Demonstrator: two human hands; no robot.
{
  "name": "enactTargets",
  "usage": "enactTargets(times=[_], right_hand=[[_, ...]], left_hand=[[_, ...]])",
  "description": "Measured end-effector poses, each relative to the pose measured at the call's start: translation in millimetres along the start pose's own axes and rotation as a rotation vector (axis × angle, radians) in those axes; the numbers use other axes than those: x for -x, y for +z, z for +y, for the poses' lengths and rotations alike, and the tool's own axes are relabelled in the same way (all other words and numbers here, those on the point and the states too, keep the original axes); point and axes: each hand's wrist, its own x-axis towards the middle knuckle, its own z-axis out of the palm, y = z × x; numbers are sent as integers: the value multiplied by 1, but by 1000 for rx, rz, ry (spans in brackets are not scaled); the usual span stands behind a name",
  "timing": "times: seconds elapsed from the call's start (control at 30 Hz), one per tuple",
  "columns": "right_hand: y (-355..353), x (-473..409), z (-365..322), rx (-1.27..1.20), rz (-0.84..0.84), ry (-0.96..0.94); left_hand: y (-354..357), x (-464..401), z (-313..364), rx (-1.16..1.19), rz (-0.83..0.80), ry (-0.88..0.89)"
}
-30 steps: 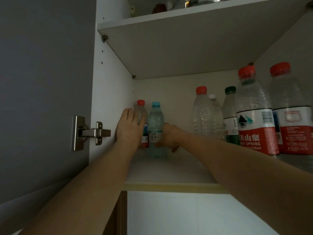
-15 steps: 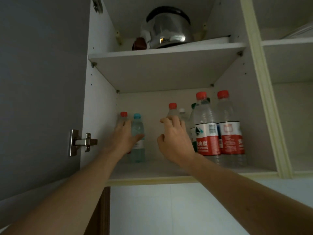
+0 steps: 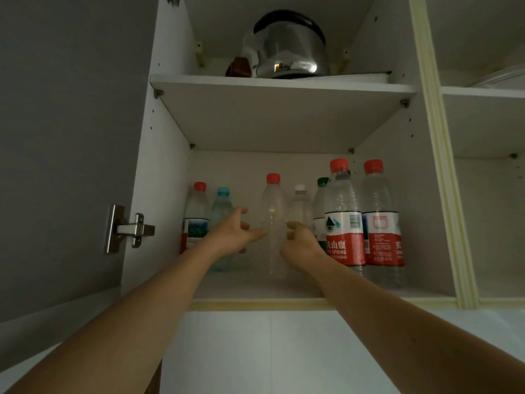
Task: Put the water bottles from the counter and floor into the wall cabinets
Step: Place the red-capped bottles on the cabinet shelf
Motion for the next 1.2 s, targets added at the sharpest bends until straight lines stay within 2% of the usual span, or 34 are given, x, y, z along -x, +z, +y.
enactTargets(times=[0.1, 0.2, 0.3, 0.4, 0.5, 0.6, 0.77, 0.93, 1.2], right_hand=[[4, -1, -1, -121, -102, -20], [8, 1, -3, -126, -141, -35], [8, 1, -3, 2, -44, -73], [3, -5, -7, 145, 106, -122], [-1, -17, -11, 226, 156, -126], [2, -27, -12, 298, 189, -67], [14, -37, -12, 156, 183, 48], [9, -38, -10, 39, 263, 14], [8, -42, -6, 153, 182, 157]], left_hand=[[1, -3, 3, -55, -81, 35], [-2, -8, 1, -78, -31, 92], [-4, -9, 0, -65, -7, 111], [-4, -10, 0, -156, -39, 168], [-7, -15, -1, -225, -53, 224], [-7, -17, -4, -267, -48, 207], [-8, -21, -16, -192, -45, 228], [-9, -20, -21, -181, -17, 237], [-12, -20, -21, -196, -14, 270]])
